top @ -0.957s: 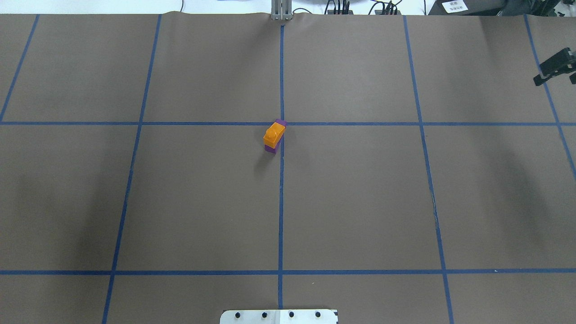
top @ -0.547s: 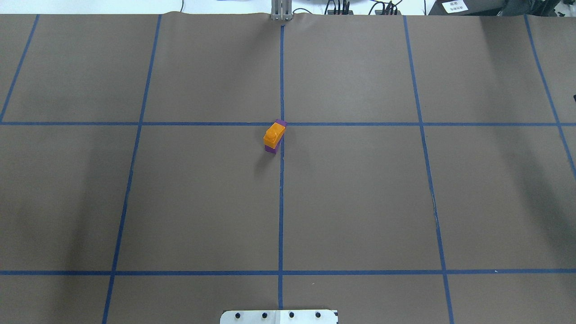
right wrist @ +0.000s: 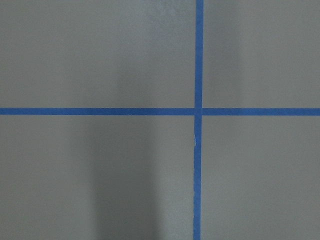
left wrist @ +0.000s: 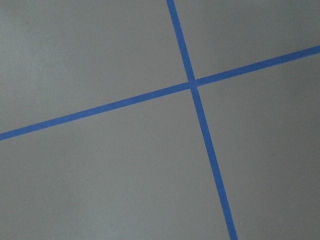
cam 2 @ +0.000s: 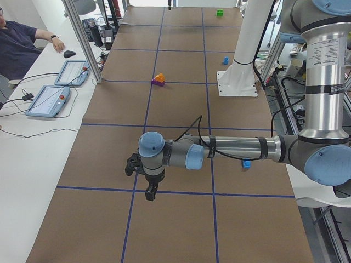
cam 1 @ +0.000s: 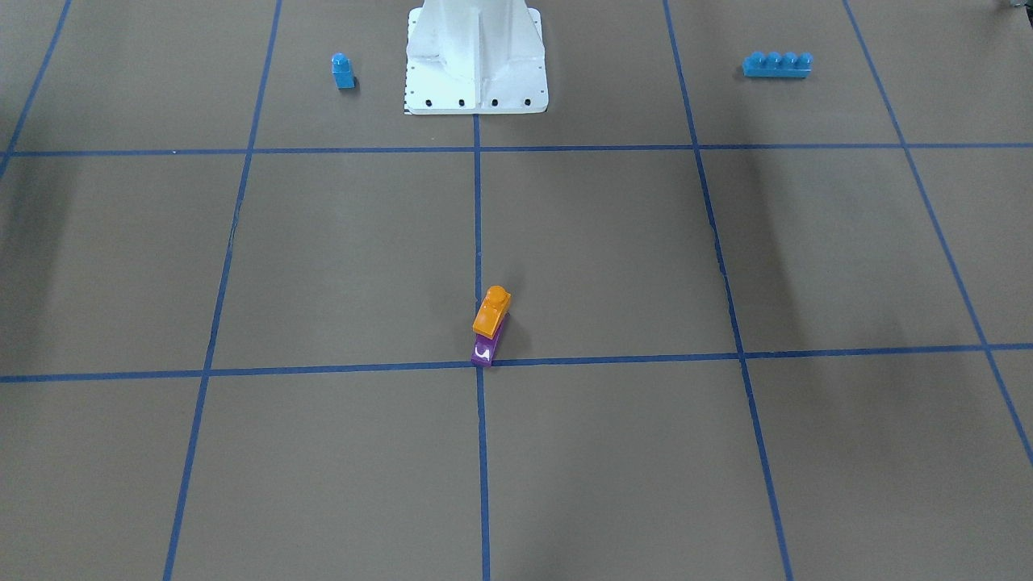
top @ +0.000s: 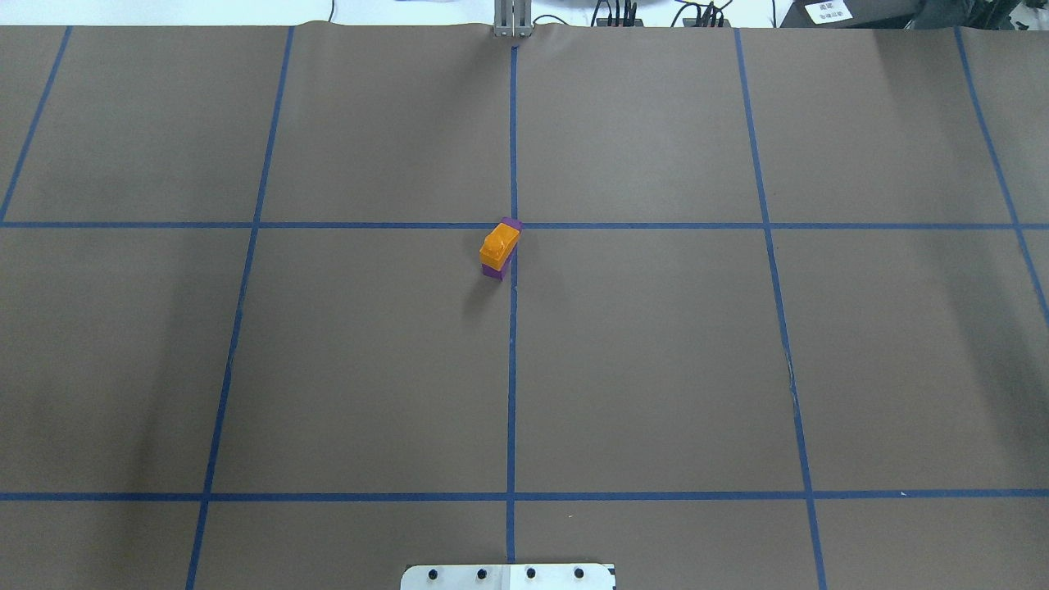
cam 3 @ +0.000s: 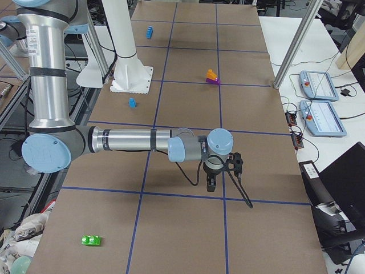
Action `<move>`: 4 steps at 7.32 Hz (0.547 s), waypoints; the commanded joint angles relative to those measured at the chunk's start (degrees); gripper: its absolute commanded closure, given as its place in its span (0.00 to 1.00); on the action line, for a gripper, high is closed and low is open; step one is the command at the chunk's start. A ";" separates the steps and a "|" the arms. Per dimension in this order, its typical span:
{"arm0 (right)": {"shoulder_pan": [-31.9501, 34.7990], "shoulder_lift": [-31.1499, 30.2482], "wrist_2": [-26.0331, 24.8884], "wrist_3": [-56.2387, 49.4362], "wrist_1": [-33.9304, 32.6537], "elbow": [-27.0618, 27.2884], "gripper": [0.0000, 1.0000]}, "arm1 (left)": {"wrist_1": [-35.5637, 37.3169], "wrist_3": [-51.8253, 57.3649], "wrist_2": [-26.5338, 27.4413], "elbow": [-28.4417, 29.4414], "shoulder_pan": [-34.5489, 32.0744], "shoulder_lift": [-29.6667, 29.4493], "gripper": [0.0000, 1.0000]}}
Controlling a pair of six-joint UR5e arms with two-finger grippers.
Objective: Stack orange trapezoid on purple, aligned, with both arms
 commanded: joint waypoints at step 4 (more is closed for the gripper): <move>1.12 -1.54 -3.16 -5.54 0.72 0.79 0.00 | 3.88 -0.39 -0.18 -2.63 0.07 0.67 0.00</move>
